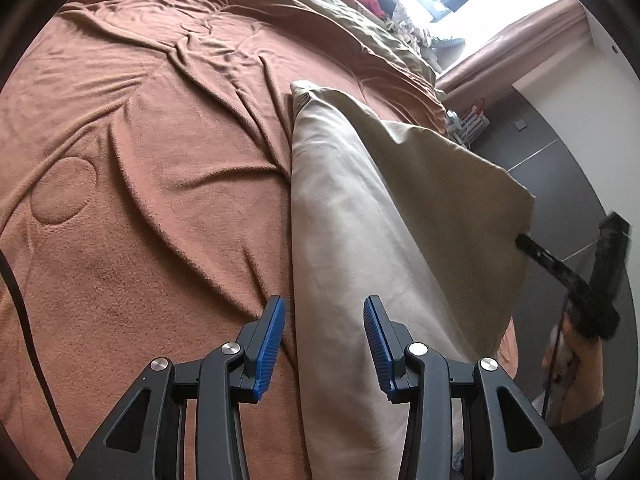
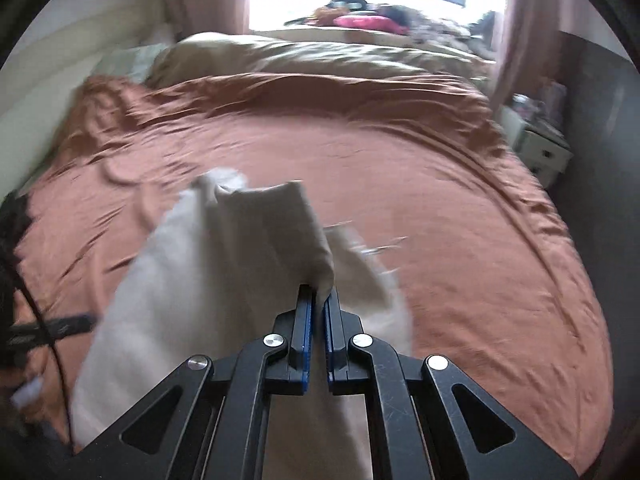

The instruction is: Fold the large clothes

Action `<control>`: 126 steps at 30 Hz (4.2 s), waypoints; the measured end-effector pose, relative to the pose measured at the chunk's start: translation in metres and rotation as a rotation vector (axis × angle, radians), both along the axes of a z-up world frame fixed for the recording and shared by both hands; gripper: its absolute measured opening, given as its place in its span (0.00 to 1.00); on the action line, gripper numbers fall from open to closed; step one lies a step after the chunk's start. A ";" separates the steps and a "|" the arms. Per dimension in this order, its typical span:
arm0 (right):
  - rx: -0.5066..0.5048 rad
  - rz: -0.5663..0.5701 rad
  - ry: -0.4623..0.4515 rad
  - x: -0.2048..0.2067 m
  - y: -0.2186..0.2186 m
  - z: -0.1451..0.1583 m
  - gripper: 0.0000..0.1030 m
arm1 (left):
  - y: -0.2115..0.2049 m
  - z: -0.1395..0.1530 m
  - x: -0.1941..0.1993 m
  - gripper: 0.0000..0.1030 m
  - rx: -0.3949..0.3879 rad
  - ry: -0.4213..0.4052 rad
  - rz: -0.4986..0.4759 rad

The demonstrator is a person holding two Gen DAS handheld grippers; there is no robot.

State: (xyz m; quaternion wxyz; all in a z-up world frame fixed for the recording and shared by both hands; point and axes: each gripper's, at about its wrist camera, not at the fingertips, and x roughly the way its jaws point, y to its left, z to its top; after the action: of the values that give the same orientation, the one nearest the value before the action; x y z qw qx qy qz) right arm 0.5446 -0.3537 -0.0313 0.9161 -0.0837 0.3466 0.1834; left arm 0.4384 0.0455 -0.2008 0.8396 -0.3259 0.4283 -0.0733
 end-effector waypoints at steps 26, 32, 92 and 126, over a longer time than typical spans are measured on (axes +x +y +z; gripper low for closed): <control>0.038 -0.013 0.301 0.057 0.005 -0.072 0.64 | -0.015 0.020 0.076 0.42 0.170 0.064 -0.139; 0.066 -0.049 0.358 0.118 0.010 -0.082 0.58 | -0.017 0.010 0.114 0.42 0.223 0.094 -0.168; 0.683 0.080 0.674 0.177 -0.045 -0.170 0.19 | -0.008 0.002 0.173 0.25 0.247 0.077 -0.119; 0.729 0.069 0.110 -0.116 -0.200 -0.017 0.09 | -0.139 0.239 0.035 0.09 0.266 -0.410 -0.238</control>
State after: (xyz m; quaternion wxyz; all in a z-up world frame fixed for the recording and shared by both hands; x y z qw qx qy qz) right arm 0.4282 -0.5541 -0.0482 0.8589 0.2466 0.3044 0.3299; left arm 0.4733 -0.0930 0.0379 0.9297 -0.1387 0.2903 -0.1790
